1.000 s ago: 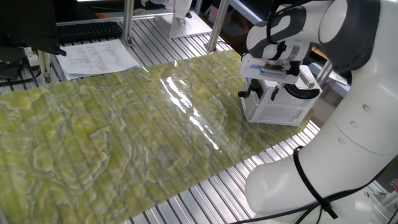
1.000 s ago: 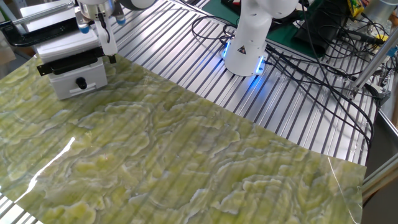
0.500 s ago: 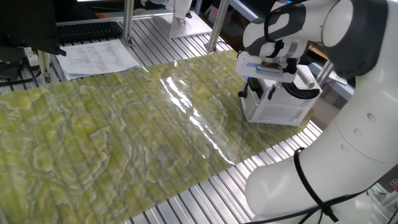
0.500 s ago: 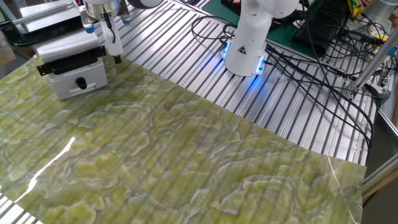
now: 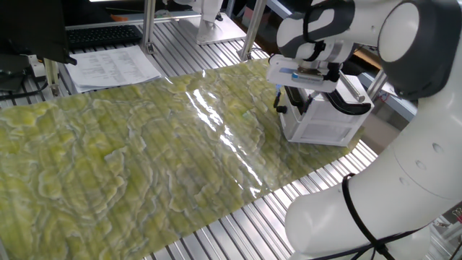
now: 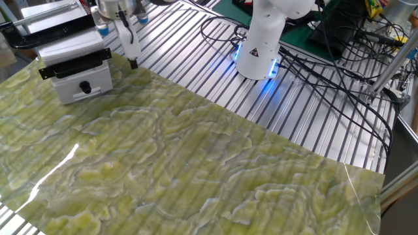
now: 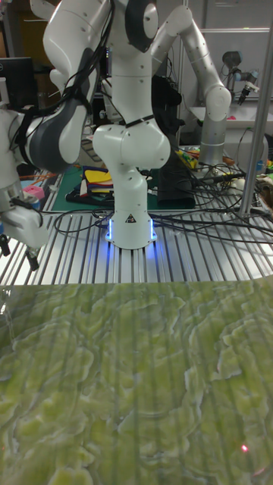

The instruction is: Grasp the handle and close the drawer

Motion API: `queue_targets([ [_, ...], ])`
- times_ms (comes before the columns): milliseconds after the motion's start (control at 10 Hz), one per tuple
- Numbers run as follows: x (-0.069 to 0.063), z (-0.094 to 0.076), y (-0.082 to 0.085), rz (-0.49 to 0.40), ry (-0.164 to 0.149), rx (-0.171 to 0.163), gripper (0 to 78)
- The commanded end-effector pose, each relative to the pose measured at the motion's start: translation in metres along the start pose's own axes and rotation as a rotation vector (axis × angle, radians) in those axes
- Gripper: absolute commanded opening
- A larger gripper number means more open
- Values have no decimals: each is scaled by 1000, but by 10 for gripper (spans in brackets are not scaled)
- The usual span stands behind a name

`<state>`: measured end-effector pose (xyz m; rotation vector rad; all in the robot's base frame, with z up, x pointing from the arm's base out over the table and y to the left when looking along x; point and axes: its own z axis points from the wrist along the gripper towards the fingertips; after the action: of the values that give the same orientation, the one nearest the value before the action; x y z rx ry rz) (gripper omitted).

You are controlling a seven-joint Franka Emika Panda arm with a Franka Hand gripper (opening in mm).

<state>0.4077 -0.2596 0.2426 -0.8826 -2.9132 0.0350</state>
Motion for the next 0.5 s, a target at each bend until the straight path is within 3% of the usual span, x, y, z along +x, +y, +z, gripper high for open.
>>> queue_targets([
  [100,1,0,32,-76,-26,-44,774],
  [500,-5,-10,52,-150,-10,-75,774],
])
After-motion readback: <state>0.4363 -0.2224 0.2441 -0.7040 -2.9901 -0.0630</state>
